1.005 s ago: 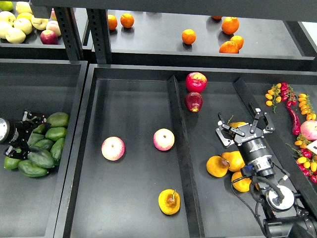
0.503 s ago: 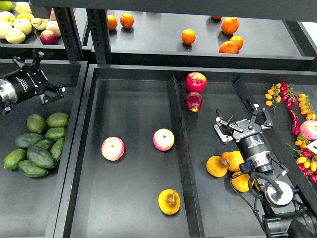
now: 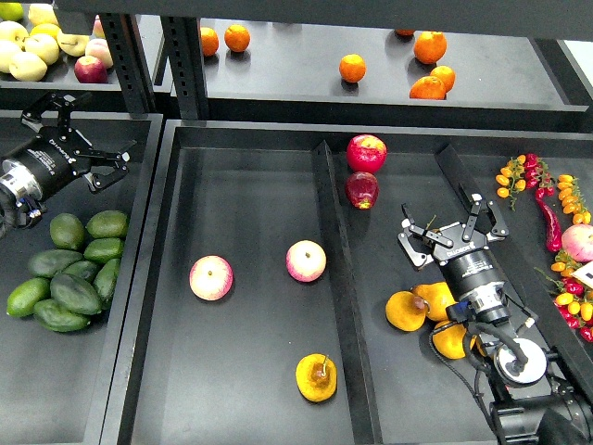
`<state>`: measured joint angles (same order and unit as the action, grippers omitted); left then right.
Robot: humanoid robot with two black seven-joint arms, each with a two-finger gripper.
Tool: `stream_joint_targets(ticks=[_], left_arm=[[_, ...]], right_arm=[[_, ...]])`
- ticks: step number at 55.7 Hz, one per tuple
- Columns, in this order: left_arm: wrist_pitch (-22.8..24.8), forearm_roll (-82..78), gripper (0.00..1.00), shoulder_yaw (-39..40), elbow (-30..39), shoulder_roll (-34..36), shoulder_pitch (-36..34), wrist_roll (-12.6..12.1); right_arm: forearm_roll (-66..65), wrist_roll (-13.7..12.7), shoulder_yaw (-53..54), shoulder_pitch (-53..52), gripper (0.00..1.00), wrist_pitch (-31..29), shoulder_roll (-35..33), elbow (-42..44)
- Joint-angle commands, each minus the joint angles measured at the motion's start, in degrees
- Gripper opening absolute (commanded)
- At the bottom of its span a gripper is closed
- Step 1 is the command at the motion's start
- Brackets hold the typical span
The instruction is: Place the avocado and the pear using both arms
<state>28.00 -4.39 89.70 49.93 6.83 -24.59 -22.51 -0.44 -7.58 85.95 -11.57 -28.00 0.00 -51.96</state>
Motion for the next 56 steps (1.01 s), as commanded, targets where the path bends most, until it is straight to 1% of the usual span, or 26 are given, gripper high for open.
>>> stream_joint_targets(ticks=[1, 8, 10, 17, 23, 31, 34, 37, 44, 48, 49, 50, 51, 52, 56], left_arm=[[-0.75, -0.01, 1.0, 0.04, 6.13, -3.14, 3.49, 2.47], [-4.17, -0.01, 1.0, 0.21, 12.28, -6.83, 5.87, 2.73], [-4.97, -0.01, 1.0, 0.47, 14.22, -6.83, 6.66, 2.82], [-5.5, -0.01, 1.0, 2.05, 18.62, -6.83, 8.42, 2.73], [-5.5, -0.01, 1.0, 1.97, 20.99, -6.83, 10.26, 2.91], [-5.5, -0.01, 1.0, 1.88, 22.4, -6.83, 12.28, 2.91], [-5.5, -0.01, 1.0, 1.71, 22.58, -6.83, 13.08, 2.91], [-5.5, -0.01, 1.0, 1.62, 22.58, -6.83, 13.78, 3.0], [-5.41, -0.01, 1.0, 1.53, 22.84, -6.83, 15.1, 4.58], [-5.41, -0.01, 1.0, 1.62, 23.28, -6.83, 15.36, 5.19], [-5.41, -0.01, 1.0, 1.53, 23.28, -6.83, 15.45, 5.19], [-5.41, -0.01, 1.0, 1.62, 23.28, -6.83, 15.45, 5.19], [-5.41, -0.01, 1.0, 1.62, 23.28, -6.83, 15.54, 5.11], [-5.5, -0.01, 1.0, 1.62, 23.11, -6.83, 15.54, 4.93], [-5.5, -0.01, 1.0, 1.44, 23.1, -6.83, 15.54, 4.84]], right_arm=[[0.0, -0.24, -0.17, -0.38, 1.0, 0.0, 0.0, -0.07], [0.0, -0.33, -1.22, -0.91, 1.0, 0.0, 0.0, -0.07], [0.0, -0.33, -1.66, -1.08, 1.0, 0.0, 0.0, -0.07], [-0.35, -0.24, -3.42, -2.05, 1.0, 0.0, 0.0, 0.19], [-0.52, -0.33, -5.18, -2.84, 1.0, 0.0, -0.26, 0.19], [-0.7, -0.51, -9.04, -4.33, 1.0, 0.0, -2.55, 0.11], [-0.7, -1.12, -11.32, -4.86, 1.0, 0.0, -3.78, 0.11], [-0.79, -2.52, -13.78, -5.48, 1.0, 0.0, -5.27, 0.02], [-1.49, -7.18, -20.03, -7.67, 1.0, 0.0, -9.93, -0.68], [-1.84, -11.22, -23.8, -9.96, 1.0, 0.0, -13.62, -1.56], [-1.76, -12.62, -24.68, -10.48, 1.0, 0.0, -14.41, -1.83], [-1.67, -14.81, -25.65, -11.27, 1.0, 0.0, -15.46, -2.18], [-1.67, -15.7, -26.0, -11.45, 1.0, 0.0, -15.82, -2.35], [-1.93, -20.42, -27.4, -12.76, 1.0, 0.0, -18.34, -3.92], [-1.4, -20.42, -28.47, -14.97, 1.0, 0.0, -21.18, -5.08]])
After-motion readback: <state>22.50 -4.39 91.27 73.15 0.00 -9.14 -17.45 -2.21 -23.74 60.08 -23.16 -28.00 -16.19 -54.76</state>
